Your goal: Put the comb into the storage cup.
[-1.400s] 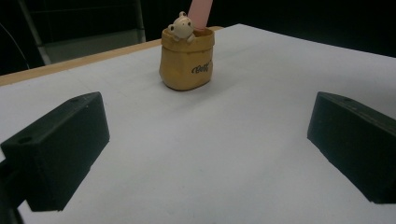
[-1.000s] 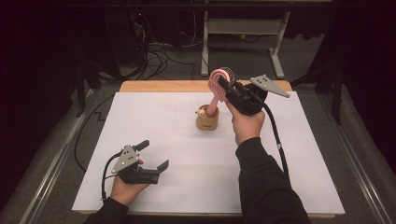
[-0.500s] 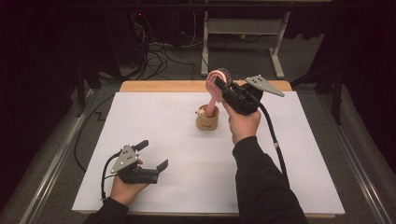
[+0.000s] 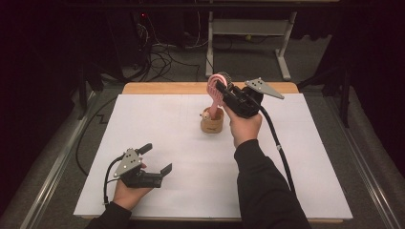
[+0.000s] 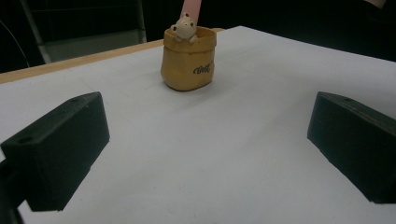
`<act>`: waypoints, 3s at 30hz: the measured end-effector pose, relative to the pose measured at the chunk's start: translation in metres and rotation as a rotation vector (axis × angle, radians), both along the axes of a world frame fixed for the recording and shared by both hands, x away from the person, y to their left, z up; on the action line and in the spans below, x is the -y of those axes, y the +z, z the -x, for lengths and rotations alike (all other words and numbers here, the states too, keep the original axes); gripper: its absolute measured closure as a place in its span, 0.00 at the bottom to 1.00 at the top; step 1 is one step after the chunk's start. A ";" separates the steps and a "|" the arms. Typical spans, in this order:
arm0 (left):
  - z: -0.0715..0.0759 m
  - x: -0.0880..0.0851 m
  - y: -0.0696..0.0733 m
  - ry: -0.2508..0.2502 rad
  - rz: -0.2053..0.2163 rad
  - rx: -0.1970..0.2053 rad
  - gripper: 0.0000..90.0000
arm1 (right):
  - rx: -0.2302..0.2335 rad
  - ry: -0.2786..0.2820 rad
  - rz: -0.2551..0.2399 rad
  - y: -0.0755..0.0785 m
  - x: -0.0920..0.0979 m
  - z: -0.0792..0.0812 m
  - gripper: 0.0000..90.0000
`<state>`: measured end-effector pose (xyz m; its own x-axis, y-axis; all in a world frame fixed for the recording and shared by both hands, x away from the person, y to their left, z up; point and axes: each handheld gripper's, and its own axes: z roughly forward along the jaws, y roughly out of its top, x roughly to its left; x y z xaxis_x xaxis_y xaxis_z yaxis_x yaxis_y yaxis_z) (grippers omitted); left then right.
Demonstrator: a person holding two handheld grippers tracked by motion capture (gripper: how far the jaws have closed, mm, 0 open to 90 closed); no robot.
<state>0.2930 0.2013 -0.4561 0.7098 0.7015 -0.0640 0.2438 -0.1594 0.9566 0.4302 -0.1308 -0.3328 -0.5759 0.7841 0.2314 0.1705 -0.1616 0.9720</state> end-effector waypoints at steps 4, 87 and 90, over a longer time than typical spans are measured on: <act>0.000 0.000 0.000 0.000 0.001 0.001 0.00 | -0.006 0.003 0.000 -0.003 -0.003 -0.001 0.81; -0.001 -0.001 -0.002 -0.006 0.014 -0.011 0.00 | -0.054 -0.047 0.209 -0.019 -0.005 -0.007 0.68; -0.001 -0.001 -0.002 -0.006 0.012 -0.010 0.00 | -0.049 -0.054 0.230 -0.019 -0.004 -0.005 0.68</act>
